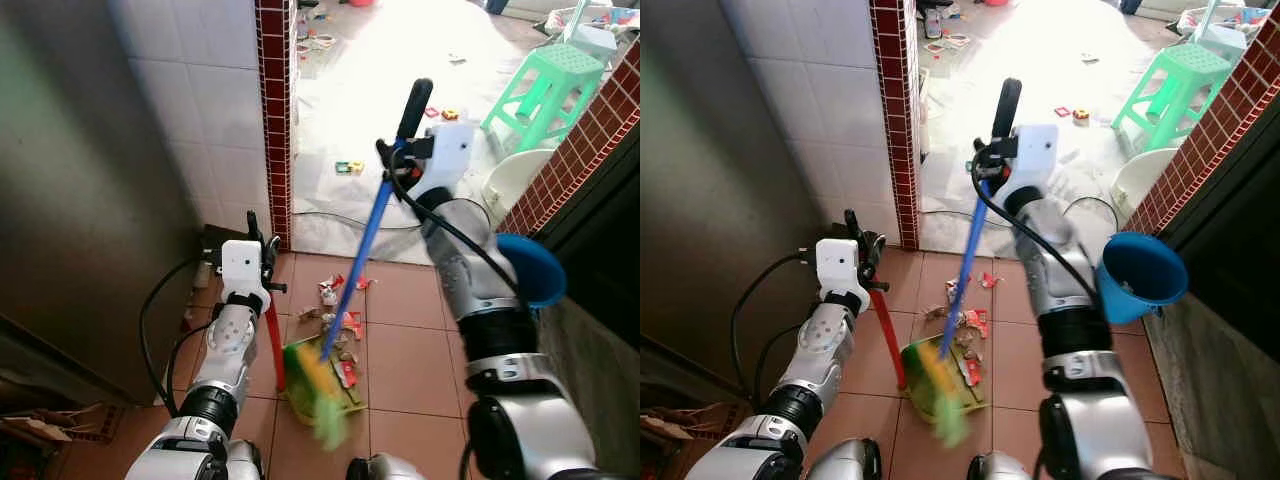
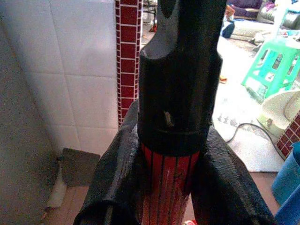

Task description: Sweep floor

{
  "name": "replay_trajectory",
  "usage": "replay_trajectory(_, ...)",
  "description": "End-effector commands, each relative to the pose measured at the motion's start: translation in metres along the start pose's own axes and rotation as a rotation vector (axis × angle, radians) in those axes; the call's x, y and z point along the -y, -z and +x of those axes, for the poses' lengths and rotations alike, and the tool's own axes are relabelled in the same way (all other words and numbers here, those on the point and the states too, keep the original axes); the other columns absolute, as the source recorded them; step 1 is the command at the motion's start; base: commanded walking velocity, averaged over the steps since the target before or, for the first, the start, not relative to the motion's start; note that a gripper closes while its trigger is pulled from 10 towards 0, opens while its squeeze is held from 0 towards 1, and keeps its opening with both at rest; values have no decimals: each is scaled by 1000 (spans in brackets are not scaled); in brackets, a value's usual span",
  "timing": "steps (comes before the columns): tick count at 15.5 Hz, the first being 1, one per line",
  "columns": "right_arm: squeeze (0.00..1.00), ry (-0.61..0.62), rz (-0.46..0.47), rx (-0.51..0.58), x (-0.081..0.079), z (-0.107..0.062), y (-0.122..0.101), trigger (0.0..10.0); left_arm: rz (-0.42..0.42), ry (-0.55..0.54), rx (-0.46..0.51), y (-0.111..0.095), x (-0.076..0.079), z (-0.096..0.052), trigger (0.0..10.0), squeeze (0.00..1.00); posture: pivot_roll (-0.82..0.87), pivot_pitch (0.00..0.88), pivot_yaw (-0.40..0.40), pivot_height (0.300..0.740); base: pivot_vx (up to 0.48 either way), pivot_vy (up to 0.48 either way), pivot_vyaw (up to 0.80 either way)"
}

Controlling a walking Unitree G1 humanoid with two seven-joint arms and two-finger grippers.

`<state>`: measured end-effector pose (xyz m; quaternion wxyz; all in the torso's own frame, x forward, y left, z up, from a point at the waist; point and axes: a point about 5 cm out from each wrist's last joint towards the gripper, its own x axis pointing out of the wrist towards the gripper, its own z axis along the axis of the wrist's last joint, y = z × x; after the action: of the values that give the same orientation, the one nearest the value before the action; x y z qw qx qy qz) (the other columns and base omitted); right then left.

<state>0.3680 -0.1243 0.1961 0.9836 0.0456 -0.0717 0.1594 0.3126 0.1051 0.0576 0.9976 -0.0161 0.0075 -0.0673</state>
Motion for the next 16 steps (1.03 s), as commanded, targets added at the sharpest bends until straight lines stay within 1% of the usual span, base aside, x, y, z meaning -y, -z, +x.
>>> replay_trajectory(1, 0, -10, -66, 104, 3, 3, -25, 10000, 12, 22, 16, -2, 3, 1, 10000, 0, -101, 69, -49, 740, 0, 0, 0)
replay_trajectory(2, 0, 9, -79, 109, 9, 1, -27, 10000, 27, 26, 18, -2, 3, 0, 10000, 0, -99, 73, -48, 740, 0, 0, 0)
replay_trajectory(4, 0, 22, -100, 126, 16, 1, -33, 10000, 22, 25, 20, -1, 3, -1, 10000, 0, -100, 78, -44, 740, 0, 0, 0)
replay_trajectory(5, 0, 29, -167, 145, 21, 1, -39, 10000, 51, 31, 21, -2, 2, -2, 10000, 0, -102, 83, -41, 740, 0, 0, 0)
replay_trajectory(6, 0, 52, -235, 140, 27, -1, -36, 10000, 131, 67, 44, -5, 3, -1, 10000, 0, -102, 83, -41, 740, 0, 0, 0)
replay_trajectory(7, 0, 74, -273, 129, 31, -3, -31, 10000, 161, 87, 72, -9, 3, -2, 10000, 0, -100, 87, -41, 740, 0, 0, 0)
replay_trajectory(8, 0, 70, -281, 116, 32, -6, -21, 10000, 162, 103, 78, -9, 1, -3, 10000, 0, -100, 87, -41, 740, 0, 0, 0)
replay_trajectory(9, 0, 79, -281, 82, 33, -10, -6, 10000, 183, 90, 102, -13, -3, -3, 10000, 0, -92, 94, -41, 740, 0, 0, 0)
replay_trajectory(10, 0, 83, -276, 70, 33, -11, -1, 10000, 187, 82, 112, -15, -4, -3, 10000, 0, -87, 96, -40, 740, 0, 0, 0)
replay_trajectory(11, 0, 91, -266, 39, 32, -13, 12, 10000, 197, 68, 114, -17, -8, -2, 10000, 0, -79, 99, -38, 740, 0, 0, 0)
replay_trajectory(12, 0, 101, -245, 17, 31, -14, 23, 10000, 206, 57, 88, -12, -11, -3, 10000, 0, -79, 98, -36, 740, 0, 0, 0)
replay_trajectory(13, 0, 105, -234, 9, 29, -14, 29, 10000, 206, 48, 70, -9, -13, -4, 10000, 0, -81, 98, -34, 740, 0, 0, 0)
replay_trajectory(14, 0, 105, -203, -15, 23, -14, 41, 10000, 218, 57, 43, -6, -12, -3, 10000, 0, -81, 98, -30, 740, 0, 0, 0)
replay_trajectory(16, 0, 105, -167, -47, 17, -13, 52, 10000, 225, 69, 29, -5, -10, -2, 10000, 0, -71, 98, -33, 740, 0, 0, 0)
